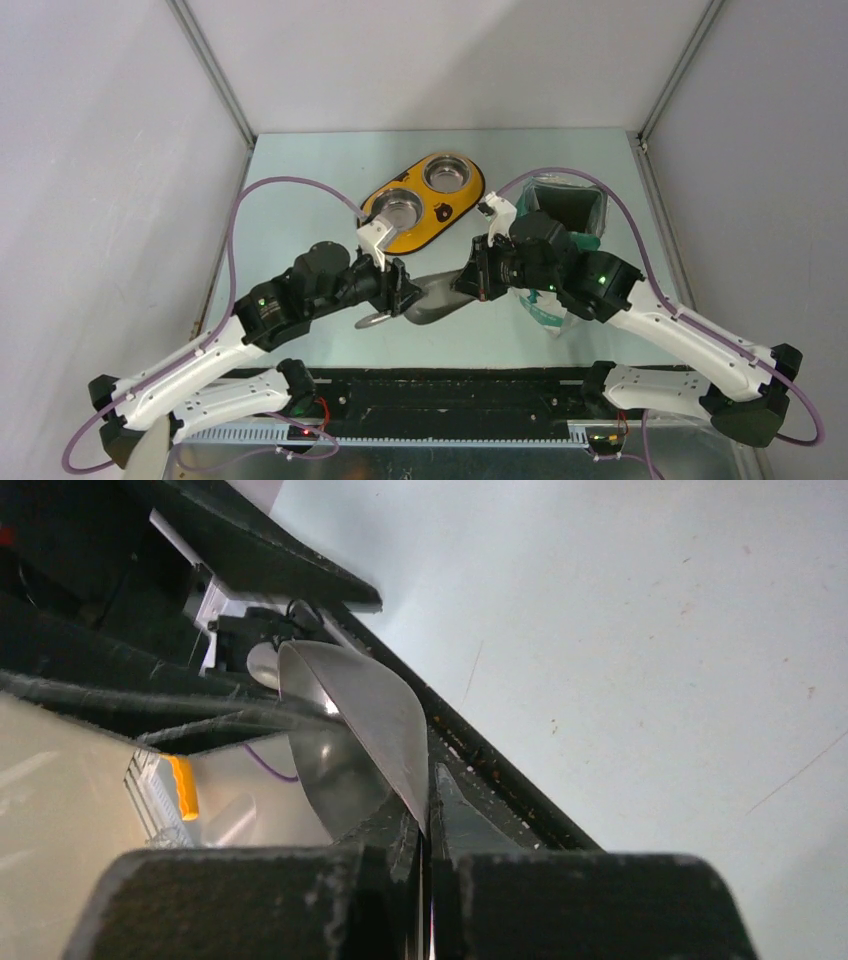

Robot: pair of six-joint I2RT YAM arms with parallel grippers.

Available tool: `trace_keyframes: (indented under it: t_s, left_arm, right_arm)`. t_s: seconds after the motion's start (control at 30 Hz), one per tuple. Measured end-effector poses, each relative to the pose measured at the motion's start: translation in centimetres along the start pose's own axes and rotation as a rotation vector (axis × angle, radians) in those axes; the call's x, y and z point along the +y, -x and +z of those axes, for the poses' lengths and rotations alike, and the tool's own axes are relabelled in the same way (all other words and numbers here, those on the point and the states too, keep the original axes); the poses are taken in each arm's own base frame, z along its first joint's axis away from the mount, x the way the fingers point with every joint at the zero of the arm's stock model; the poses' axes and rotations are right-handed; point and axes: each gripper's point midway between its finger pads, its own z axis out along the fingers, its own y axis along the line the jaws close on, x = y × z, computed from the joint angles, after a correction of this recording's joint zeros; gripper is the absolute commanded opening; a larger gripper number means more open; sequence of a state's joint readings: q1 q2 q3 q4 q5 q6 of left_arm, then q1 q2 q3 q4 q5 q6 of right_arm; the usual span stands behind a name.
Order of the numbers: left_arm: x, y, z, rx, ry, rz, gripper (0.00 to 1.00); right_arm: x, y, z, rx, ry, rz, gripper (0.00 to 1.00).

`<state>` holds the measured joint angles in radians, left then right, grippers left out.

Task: Serve the pet food
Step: Adjust the spatula.

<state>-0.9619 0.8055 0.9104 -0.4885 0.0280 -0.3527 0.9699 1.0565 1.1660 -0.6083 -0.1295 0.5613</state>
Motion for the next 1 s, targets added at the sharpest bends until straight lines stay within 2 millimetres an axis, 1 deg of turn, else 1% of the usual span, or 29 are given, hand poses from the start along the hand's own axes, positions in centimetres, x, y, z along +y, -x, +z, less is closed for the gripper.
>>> trace_keyframes:
  t_s: [0.07, 0.17, 0.27, 0.37, 0.5, 0.6, 0.7, 0.77, 0.83, 1.0]
  left_arm:
    - [-0.6, 0.5, -0.2, -0.021, -0.025, 0.004, 0.98]
    - [-1.2, 1.7, -1.1, -0.078, -0.051, -0.018, 0.99]
    - [-1.8, 3.2, -2.5, -0.151, -0.072, -0.05, 1.0]
    - [-2.0, 4.2, -3.6, -0.203, -0.078, -0.087, 0.99]
    - [-2.3, 5.7, -4.7, -0.274, -0.093, -0.141, 0.99]
    - [-3.4, 7.3, -5.9, -0.343, -0.149, -0.171, 0.99]
    - [-4.8, 9.2, -7.7, -0.427, -0.229, -0.187, 0.99]
    - [-5.7, 10.3, -8.9, -0.478, -0.281, -0.196, 0.99]
    - [-6.4, 11.1, -9.6, -0.508, -0.321, -0.204, 0.99]
    - [-7.8, 12.0, -10.0, -0.531, -0.406, -0.22, 0.98]
  right_arm:
    - [0.2, -0.3, -0.1, 0.008, 0.009, 0.005, 0.0]
    - [0.6, 0.0, -0.8, -0.01, 0.025, 0.008, 0.0]
    - [0.9, 0.9, -2.4, -0.065, 0.041, 0.011, 0.0]
    - [1.1, 2.4, -4.7, -0.147, 0.06, 0.021, 0.0]
    - [0.7, 4.8, -7.7, -0.272, 0.051, 0.033, 0.0]
    - [0.8, 7.1, -9.5, -0.361, 0.038, 0.035, 0.0]
    - [1.3, 9.3, -11.0, -0.435, 0.042, 0.028, 0.0]
    - [1.8, 10.1, -11.6, -0.458, 0.061, 0.025, 0.0]
    - [2.3, 10.5, -11.9, -0.469, 0.084, 0.017, 0.0]
    - [3.2, 10.5, -11.9, -0.444, 0.137, 0.004, 0.0]
